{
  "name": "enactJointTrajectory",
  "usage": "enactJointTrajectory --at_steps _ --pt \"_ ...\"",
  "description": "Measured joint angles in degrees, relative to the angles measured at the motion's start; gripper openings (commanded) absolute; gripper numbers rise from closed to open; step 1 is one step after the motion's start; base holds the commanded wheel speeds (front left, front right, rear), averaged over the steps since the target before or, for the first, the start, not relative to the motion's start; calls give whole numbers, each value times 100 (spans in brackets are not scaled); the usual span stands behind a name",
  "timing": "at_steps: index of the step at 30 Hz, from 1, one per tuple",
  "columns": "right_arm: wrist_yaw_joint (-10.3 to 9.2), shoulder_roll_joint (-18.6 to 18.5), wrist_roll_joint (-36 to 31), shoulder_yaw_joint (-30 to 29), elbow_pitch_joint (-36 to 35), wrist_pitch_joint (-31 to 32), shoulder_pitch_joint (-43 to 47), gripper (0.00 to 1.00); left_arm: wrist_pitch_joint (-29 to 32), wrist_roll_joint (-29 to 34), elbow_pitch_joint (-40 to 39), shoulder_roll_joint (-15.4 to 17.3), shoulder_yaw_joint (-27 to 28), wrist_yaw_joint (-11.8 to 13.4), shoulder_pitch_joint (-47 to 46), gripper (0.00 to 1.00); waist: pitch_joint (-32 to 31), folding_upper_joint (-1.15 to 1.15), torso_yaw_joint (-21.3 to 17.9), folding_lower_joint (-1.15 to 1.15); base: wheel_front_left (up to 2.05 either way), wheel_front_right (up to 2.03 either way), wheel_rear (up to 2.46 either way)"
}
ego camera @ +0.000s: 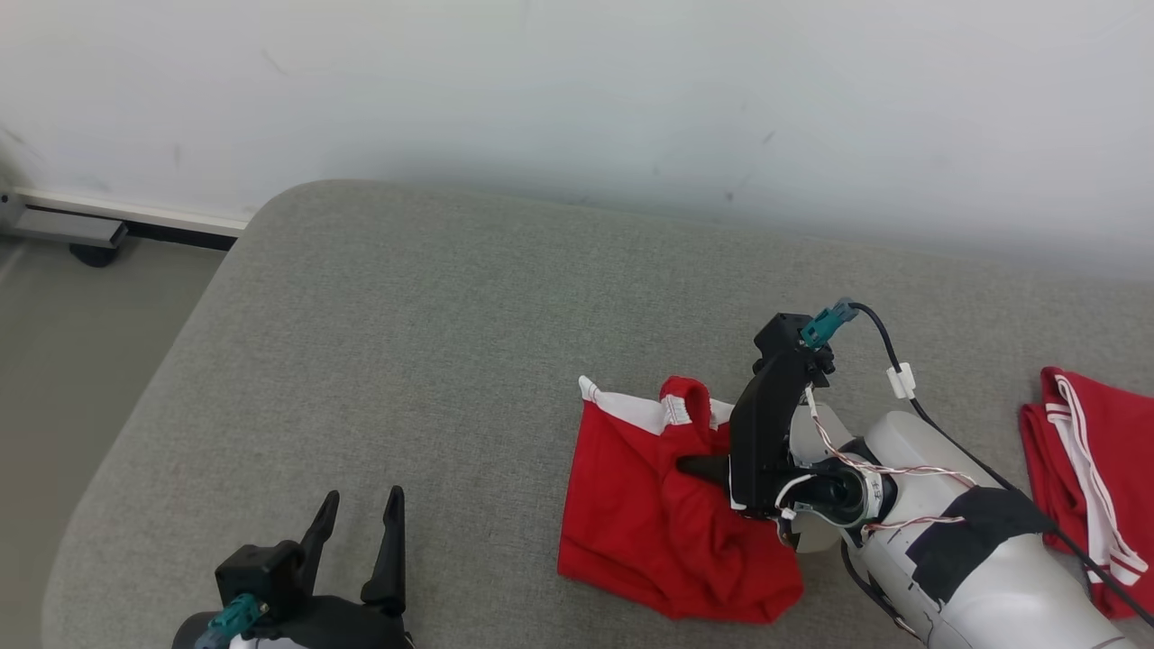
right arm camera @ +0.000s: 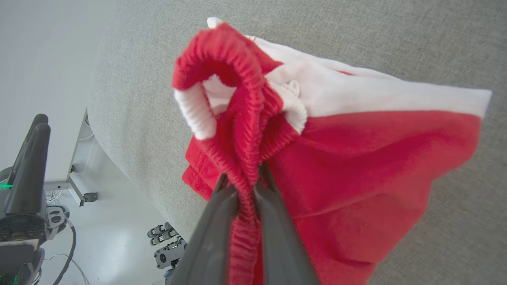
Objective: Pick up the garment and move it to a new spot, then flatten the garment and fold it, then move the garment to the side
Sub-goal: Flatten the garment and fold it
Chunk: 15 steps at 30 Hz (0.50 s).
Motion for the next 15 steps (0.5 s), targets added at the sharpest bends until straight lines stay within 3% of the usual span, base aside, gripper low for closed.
enactJointTrajectory --at_steps 5,15 --pt "-149 90 -82 -11 320 -162 -104 0 0 27 30 -51 -20 -10 -4 100 4 0 116 0 0 0 0" --pt "-147 197 -142 -14 747 -436 -213 0 0 43 118 -86 -40 -51 -25 100 40 0 338 0 0 0 0"
